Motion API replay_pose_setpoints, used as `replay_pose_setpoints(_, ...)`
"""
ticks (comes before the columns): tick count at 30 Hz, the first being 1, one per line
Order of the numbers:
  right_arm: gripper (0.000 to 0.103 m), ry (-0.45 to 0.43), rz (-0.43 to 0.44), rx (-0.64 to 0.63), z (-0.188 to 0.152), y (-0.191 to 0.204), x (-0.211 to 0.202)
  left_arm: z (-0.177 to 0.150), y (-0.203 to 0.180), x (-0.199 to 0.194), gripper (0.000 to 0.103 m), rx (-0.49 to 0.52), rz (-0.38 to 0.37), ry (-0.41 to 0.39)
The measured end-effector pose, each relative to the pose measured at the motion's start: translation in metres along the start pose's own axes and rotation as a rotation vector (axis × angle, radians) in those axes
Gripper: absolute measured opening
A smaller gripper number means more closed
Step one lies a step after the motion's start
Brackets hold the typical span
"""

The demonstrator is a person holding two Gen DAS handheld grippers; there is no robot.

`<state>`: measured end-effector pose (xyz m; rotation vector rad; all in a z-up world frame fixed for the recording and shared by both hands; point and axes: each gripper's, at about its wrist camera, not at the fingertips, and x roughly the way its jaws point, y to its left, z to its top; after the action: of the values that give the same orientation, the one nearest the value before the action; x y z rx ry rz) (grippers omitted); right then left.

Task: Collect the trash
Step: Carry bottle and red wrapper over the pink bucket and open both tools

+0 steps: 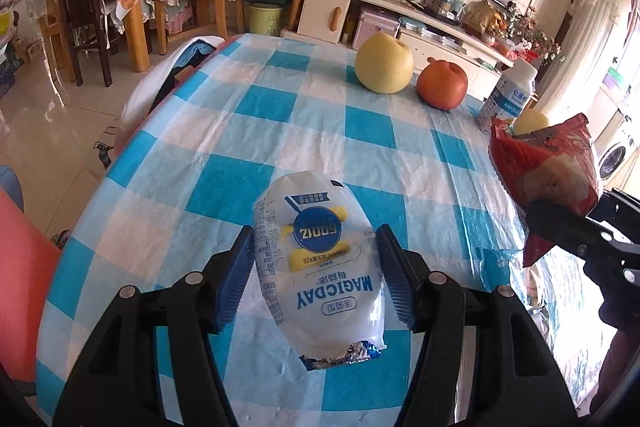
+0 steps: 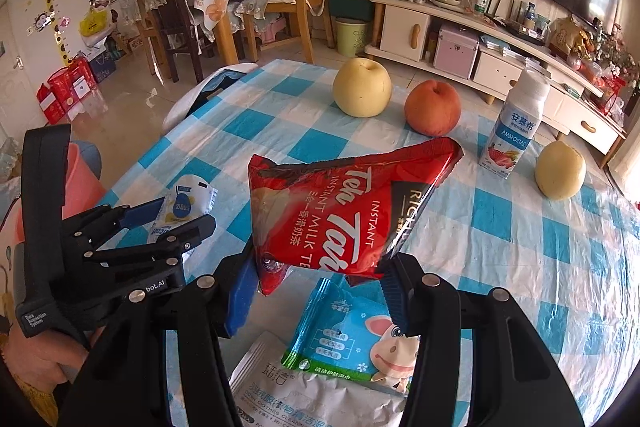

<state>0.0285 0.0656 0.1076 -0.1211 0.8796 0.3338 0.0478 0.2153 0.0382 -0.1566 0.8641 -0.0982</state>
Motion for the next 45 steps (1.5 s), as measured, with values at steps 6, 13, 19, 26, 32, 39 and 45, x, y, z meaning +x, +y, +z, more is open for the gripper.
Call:
replay_pose_setpoints(6, 0.055, -0.012, 0.010, -0.021, 0.000, 0.016, -0.006, 0.002, 0.023, -0.022, 0.062, -0.060, 0.004, -0.050)
replay_pose_setpoints(13, 0.055, -0.027, 0.027, -0.066, 0.002, 0.043, -0.010, 0.004, 0.051, -0.044, 0.062, -0.139, 0.028, -0.106)
replay_pose_setpoints(19, 0.055, -0.034, 0.052, -0.105, 0.003, 0.070, -0.013, 0.006, 0.079, -0.061, 0.062, -0.225, 0.049, -0.151)
replay_pose_setpoints(26, 0.055, -0.032, 0.099, -0.168, 0.009, 0.112, -0.009, 0.007, 0.114, -0.076, 0.063, -0.328, 0.067, -0.194)
replay_pose_setpoints(32, 0.055, -0.033, 0.152, -0.232, 0.015, 0.150, -0.007, 0.005, 0.150, -0.091, 0.063, -0.424, 0.128, -0.229)
replay_pose_setpoints(39, 0.055, -0.032, 0.204, -0.322, 0.026, 0.206, 0.001, -0.004, 0.204, -0.118, 0.063, -0.593, 0.230, -0.316)
replay_pose_setpoints(45, 0.055, -0.028, 0.262, -0.430, 0.036, 0.266, 0.013, -0.024, 0.258, -0.138, 0.063, -0.781, 0.294, -0.374)
